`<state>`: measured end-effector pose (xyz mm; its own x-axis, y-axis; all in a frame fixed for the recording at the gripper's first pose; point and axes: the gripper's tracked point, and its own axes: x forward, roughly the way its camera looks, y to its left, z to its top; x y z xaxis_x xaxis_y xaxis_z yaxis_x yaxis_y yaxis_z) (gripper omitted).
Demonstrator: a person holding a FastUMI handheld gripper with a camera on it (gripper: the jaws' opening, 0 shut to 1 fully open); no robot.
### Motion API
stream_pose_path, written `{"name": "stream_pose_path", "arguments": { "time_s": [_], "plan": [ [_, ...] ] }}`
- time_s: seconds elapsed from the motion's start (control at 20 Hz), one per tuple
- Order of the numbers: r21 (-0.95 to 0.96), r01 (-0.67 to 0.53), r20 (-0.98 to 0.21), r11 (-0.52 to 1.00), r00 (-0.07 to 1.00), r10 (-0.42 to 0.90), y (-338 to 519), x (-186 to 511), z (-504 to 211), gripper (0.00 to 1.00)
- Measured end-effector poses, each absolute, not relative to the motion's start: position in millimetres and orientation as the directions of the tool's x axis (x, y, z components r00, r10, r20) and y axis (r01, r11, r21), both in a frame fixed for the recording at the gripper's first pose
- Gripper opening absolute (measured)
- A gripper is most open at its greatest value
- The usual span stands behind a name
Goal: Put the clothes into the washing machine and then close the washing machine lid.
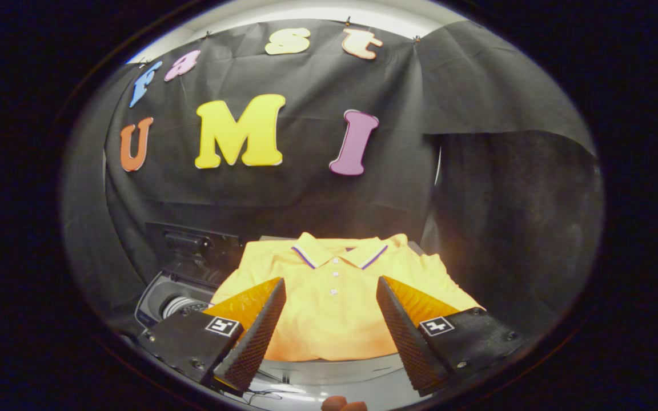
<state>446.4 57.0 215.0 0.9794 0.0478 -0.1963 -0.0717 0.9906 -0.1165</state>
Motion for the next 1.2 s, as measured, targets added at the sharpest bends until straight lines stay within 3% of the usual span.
{"name": "stream_pose_path", "arguments": {
  "time_s": [0.25, 0.7, 1.05, 1.2],
  "plan": [
    [-0.071, -0.074, -0.386, 0.995, 0.922, 0.041, 54, 489, 191, 1.0],
    [-0.062, -0.054, -0.603, 0.997, 0.797, 0.006, 56, 523, 160, 0.99],
    [-0.066, -0.079, -0.63, 0.995, 0.777, 0.02, 56, 523, 159, 1.0],
    [-0.068, -0.108, -0.696, 0.992, 0.717, 0.03, 57, 518, 161, 0.99]
  ]
}}
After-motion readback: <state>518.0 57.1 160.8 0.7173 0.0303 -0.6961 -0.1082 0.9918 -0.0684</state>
